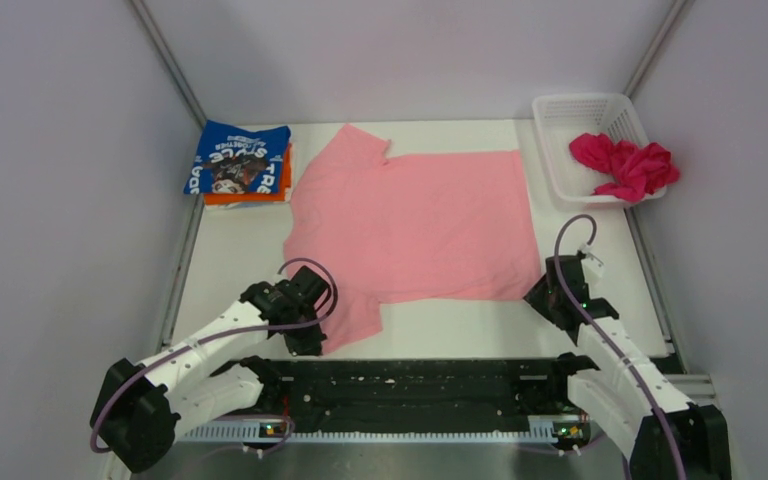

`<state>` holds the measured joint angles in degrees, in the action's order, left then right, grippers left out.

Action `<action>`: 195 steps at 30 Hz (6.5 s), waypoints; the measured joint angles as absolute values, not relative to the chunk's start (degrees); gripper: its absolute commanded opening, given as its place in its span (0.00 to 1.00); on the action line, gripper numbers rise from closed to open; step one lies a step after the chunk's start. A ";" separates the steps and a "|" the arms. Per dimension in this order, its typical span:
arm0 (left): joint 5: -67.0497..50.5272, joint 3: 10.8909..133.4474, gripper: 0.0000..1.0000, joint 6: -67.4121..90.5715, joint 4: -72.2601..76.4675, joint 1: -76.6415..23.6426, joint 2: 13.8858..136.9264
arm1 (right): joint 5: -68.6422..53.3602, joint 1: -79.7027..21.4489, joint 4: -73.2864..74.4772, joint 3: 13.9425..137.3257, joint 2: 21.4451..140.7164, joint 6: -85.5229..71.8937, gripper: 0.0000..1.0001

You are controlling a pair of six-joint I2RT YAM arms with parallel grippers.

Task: Fold and stack the t-shirts
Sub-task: Grab the side of the flattened tshirt closest away from the robot with both arms, then fold the flattened tshirt in 1/3 of the way, then grab the side of the flattened tshirt furthest away from the robot with both arms

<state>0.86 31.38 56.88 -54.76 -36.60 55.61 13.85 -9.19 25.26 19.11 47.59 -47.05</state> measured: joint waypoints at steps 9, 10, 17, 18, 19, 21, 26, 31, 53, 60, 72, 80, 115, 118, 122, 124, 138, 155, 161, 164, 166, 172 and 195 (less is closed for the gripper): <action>0.89 31.22 0.00 57.10 -54.92 -36.60 54.83 | 14.00 -9.19 23.90 19.20 49.74 -47.05 0.40; 0.89 31.22 0.00 57.10 -54.92 -36.60 54.83 | 13.98 -9.19 22.87 19.42 50.50 -47.11 0.39; 0.84 30.50 0.00 57.36 -55.35 -36.60 53.21 | 14.96 -9.19 18.57 19.66 53.82 -47.16 0.23; 0.84 30.39 0.00 57.45 -55.55 -36.60 52.71 | 15.07 -9.19 18.44 19.62 53.93 -47.16 0.14; 0.84 30.30 0.00 57.58 -55.79 -36.60 52.16 | 15.09 -9.19 18.46 19.57 54.06 -47.16 0.08; 0.84 30.28 0.00 57.80 -56.25 -36.60 51.44 | 14.94 -9.19 18.65 19.55 54.06 -47.11 0.01; -1.02 30.13 0.00 58.52 -57.30 -36.60 49.95 | 14.68 -9.19 22.00 19.55 51.86 -47.11 0.00; -3.57 29.52 0.00 58.43 -57.89 -36.60 48.07 | 14.00 -9.19 26.22 19.55 47.09 -46.59 0.00; 10.20 49.69 0.00 48.18 -41.54 -35.29 62.39 | 10.72 -9.19 22.41 31.46 59.02 -41.60 0.00; 14.61 58.28 0.00 43.07 -37.19 -27.24 67.44 | 11.90 -9.19 21.85 38.39 64.93 -39.94 0.00; 13.17 63.70 0.00 36.42 -31.66 -18.59 75.57 | 14.52 -8.95 21.37 47.13 73.63 -36.93 0.00; 11.88 67.70 0.00 33.26 -28.34 -16.69 80.95 | 15.35 -8.82 19.09 49.91 78.17 -35.46 0.00; -8.38 69.93 0.99 35.51 -24.23 -11.44 101.36 | 4.91 -17.43 5.67 51.42 89.95 -29.98 0.99; -8.29 69.14 0.99 35.90 -23.07 -11.42 102.30 | 3.92 -17.52 5.21 51.35 93.14 -29.76 0.99; -8.14 65.89 0.99 36.12 -21.96 -11.42 102.30 | 3.53 -17.52 4.14 49.06 93.67 -29.78 0.99; -8.45 63.94 0.99 36.42 -20.93 -11.40 101.91 | 3.40 -17.52 2.28 47.05 92.33 -30.24 0.99; -5.30 41.82 0.99 40.80 -17.76 -16.19 82.08 | 4.58 -20.43 1.48 25.78 69.21 -38.85 0.99; 0.30 30.06 0.99 51.29 -32.40 -22.33 61.95 | 2.22 -24.23 20.82 17.67 45.58 -50.17 0.99; 0.30 29.39 0.99 52.40 -34.11 -22.59 60.29 | 1.72 -24.25 21.50 17.67 45.21 -50.76 0.99; 0.45 29.36 0.99 52.45 -35.94 -22.72 59.57 | 1.15 -24.25 22.15 17.67 44.73 -50.74 0.99; 0.75 29.36 0.99 52.38 -37.23 -22.76 59.13 | 0.86 -24.25 22.55 17.69 44.34 -50.59 0.99; 0.97 29.71 0.99 52.12 -39.20 -22.76 58.52 | 0.99 -24.27 26.13 18.13 41.54 -48.86 0.99; 15.97 82.96 0.90 35.92 -34.13 -16.40 97.06 | 15.86 -24.16 10.28 37.78 60.07 -35.48 0.99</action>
